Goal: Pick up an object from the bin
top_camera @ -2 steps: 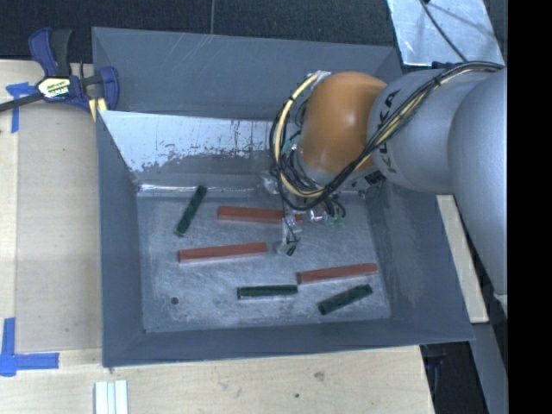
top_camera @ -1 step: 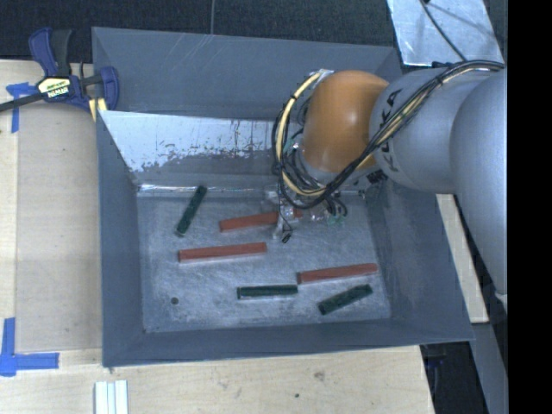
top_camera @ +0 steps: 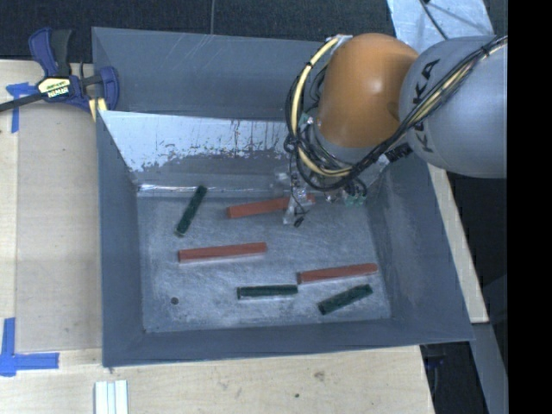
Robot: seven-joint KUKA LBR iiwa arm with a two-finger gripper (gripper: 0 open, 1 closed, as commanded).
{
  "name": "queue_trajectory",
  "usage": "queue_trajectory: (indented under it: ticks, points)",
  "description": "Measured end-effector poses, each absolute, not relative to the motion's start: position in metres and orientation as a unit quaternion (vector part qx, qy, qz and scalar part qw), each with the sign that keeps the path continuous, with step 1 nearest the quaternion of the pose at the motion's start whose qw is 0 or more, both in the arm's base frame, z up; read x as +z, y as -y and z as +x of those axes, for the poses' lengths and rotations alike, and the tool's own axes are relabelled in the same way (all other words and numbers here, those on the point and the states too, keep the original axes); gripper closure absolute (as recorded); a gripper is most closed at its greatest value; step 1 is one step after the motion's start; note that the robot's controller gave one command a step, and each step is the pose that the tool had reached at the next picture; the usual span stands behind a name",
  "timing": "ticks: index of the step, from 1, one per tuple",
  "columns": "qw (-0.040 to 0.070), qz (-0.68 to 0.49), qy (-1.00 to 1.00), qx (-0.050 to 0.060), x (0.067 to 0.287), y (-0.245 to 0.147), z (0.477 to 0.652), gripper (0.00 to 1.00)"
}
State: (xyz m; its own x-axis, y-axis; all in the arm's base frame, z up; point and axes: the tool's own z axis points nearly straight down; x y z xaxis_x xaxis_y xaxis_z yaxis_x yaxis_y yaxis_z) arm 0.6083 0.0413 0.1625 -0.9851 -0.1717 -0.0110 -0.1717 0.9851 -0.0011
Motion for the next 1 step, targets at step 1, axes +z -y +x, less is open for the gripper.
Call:
queue_trajectory:
  ticks: [1]
  points:
    - [0.007, -0.102, -0.995, -0.001, 0.3053, -0.0305, 0.6091, 1.00]
